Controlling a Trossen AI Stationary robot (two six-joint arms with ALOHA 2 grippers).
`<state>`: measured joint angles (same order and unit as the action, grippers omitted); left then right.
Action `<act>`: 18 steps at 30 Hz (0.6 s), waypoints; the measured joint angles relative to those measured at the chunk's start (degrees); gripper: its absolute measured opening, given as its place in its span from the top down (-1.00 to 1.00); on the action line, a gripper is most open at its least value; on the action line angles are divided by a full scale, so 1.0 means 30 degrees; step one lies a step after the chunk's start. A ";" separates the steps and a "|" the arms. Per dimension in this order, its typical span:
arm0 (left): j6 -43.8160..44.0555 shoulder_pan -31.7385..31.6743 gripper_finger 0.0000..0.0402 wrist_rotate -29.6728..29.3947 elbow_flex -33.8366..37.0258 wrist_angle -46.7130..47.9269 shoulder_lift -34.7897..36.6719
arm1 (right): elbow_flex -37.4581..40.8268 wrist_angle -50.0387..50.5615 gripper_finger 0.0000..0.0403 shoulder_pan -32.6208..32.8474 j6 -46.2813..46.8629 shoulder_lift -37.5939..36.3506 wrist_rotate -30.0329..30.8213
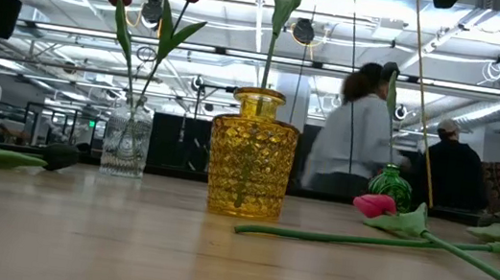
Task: Sort flowers into vase by color
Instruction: Put the left black flower into the green vase
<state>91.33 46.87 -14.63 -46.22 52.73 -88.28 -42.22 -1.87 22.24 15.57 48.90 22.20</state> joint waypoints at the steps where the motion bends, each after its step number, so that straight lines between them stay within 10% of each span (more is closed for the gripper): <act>1: 0.0105 0.0000 0.12 0.0191 0.0000 0.0012 -0.0063 | 0.0000 0.0000 -0.38 0.0000 0.0000 0.0000 0.0000; 18: 0.0409 -0.0204 0.23 0.0210 0.1446 -0.2317 -0.0359 | 0.0000 -0.0007 -0.38 0.0000 -0.0058 0.0000 0.0007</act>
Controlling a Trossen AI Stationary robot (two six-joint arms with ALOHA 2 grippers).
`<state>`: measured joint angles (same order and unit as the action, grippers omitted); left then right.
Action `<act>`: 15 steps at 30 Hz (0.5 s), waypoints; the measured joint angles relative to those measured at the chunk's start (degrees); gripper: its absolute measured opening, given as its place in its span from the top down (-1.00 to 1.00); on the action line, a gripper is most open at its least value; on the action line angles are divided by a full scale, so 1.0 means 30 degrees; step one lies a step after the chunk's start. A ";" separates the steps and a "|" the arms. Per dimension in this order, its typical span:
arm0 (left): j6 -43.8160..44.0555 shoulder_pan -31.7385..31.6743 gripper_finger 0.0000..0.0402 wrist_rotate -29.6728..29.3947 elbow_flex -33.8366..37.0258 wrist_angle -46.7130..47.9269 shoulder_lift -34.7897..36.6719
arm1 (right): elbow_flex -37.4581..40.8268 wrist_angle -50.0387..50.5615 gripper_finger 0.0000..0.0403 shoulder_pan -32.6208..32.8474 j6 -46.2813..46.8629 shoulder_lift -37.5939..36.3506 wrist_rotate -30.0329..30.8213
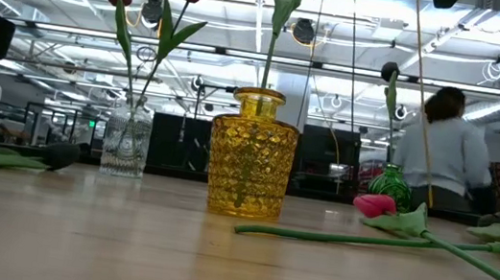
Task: Sort flowers into vase by color
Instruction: Put the left black flower into the green vase
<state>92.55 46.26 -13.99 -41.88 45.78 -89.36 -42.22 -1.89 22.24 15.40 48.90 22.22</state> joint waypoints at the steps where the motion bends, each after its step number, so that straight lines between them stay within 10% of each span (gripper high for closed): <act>1: -0.0027 -0.0027 0.28 0.0056 -0.0040 0.0029 0.0000 | 0.0000 0.0000 -0.38 0.0000 0.0000 0.0000 -0.0007; 15: -0.1108 -0.0036 0.96 -0.0402 -0.0069 -0.0019 0.0219 | 0.0000 -0.0497 -0.38 0.0000 -0.0032 -0.0007 0.0000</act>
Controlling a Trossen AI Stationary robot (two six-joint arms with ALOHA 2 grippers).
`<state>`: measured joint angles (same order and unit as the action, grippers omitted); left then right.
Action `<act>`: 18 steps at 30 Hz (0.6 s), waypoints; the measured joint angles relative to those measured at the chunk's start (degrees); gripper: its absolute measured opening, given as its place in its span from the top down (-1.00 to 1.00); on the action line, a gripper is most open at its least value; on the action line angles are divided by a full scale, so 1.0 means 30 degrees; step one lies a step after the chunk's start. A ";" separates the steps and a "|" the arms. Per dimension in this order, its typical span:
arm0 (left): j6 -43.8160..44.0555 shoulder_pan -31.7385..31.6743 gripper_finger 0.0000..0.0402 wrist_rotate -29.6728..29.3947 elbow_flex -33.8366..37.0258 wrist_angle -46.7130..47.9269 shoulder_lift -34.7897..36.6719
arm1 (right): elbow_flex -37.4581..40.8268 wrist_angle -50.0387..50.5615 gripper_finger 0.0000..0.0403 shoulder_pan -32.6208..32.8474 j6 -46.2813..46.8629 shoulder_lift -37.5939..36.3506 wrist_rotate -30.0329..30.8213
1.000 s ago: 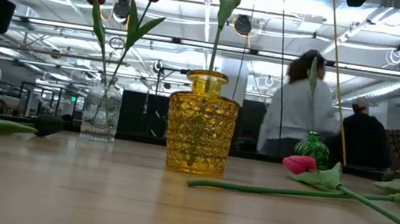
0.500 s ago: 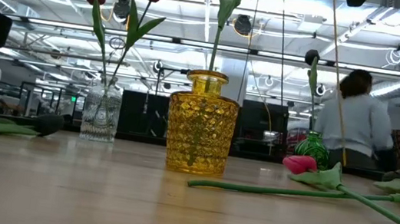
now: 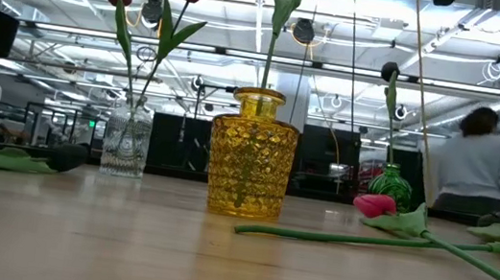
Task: Sort flowers into vase by color
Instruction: Put the left black flower into the green vase
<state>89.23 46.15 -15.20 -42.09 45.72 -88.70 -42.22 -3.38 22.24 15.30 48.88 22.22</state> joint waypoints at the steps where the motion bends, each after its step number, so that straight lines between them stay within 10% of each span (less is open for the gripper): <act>1: -0.0007 -0.0008 0.96 -0.0051 -0.0021 0.0179 0.0128 | 0.0000 -0.0293 -0.38 0.0000 -0.0141 0.0000 0.0000; 18: 0.0256 -0.0008 0.96 -0.1034 -0.2329 0.2887 0.2530 | -0.0007 -0.0706 -0.38 0.0000 -0.0801 -0.0007 0.0007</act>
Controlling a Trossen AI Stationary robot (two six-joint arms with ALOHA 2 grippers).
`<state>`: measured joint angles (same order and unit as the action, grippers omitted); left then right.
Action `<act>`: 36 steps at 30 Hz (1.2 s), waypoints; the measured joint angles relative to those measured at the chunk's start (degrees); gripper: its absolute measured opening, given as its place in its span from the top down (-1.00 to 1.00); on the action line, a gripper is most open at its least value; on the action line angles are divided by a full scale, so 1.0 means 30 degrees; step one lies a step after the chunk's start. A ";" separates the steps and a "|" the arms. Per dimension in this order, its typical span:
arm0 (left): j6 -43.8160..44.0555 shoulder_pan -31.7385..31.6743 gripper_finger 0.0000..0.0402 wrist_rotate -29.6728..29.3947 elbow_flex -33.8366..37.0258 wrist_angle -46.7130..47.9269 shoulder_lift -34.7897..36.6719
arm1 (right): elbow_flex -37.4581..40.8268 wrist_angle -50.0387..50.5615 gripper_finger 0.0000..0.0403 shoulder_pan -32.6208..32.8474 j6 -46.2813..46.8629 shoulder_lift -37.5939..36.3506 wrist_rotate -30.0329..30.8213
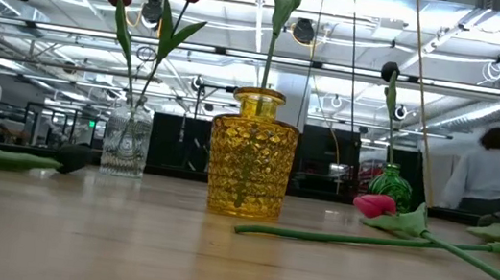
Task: Sort flowers into vase by color
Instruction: Put the left black flower into the green vase
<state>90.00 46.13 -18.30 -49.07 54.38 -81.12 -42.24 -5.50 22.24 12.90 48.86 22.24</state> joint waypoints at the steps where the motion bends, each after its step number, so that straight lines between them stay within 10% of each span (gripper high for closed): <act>1: 0.0287 0.0000 0.93 0.0003 0.0012 0.0222 -0.0180 | 0.0000 0.0064 -0.38 0.0000 0.0003 0.0000 0.0000; 19: 0.1325 0.0000 0.05 -0.0280 0.0005 -0.0458 -0.4390 | 0.0000 0.0080 -0.38 0.0000 0.0025 0.0000 -0.0011; 36: -0.0184 -0.1228 0.61 0.0065 0.1476 -0.2981 -0.4706 | 0.0000 0.0066 -0.38 0.0000 0.0032 0.0000 -0.0015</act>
<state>89.45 42.44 -18.11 -44.65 45.44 -95.23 -42.24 -5.30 22.24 12.99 48.86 22.20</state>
